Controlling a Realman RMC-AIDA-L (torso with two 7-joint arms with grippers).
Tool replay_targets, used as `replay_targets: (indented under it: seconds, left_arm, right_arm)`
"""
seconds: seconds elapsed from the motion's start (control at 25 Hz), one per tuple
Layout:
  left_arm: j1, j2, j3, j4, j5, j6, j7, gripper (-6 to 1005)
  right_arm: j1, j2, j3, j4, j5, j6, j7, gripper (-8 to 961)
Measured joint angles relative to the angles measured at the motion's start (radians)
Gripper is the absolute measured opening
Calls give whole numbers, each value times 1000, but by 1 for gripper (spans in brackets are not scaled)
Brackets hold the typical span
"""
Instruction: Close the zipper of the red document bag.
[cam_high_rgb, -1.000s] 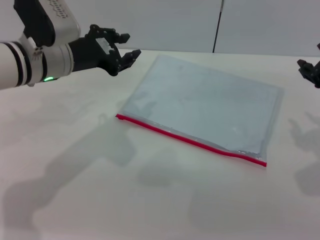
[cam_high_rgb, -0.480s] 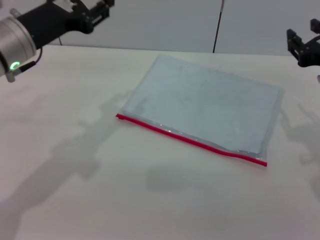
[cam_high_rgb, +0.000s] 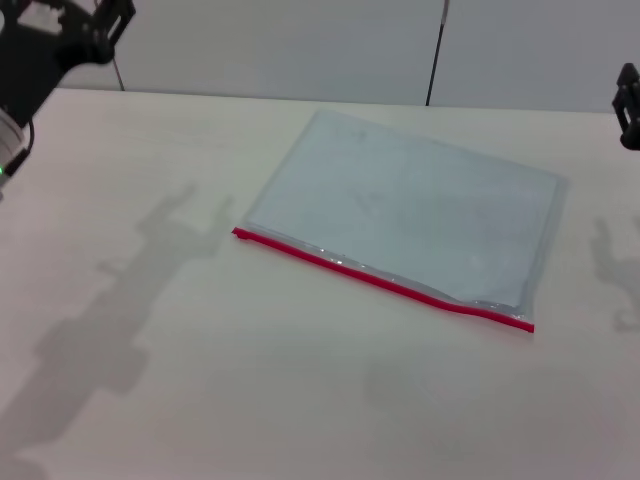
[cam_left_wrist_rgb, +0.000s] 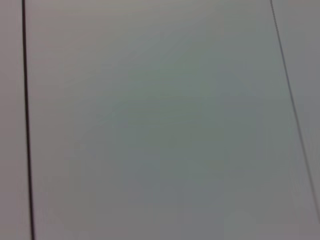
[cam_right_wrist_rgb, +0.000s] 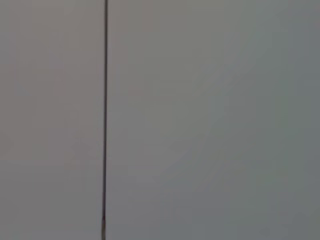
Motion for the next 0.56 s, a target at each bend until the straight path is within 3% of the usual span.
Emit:
replay_targets:
  seconds: [0.2, 0.56]
  left_arm:
    - [-15, 3, 58, -81, -146, 8, 113, 526]
    - [-70, 10, 79, -147, -138, 14, 105, 523]
  right_arm:
    - [-1, -3, -30, 40, -11, 62, 23, 471]
    - [47, -3, -45, 146, 39, 143, 25, 466]
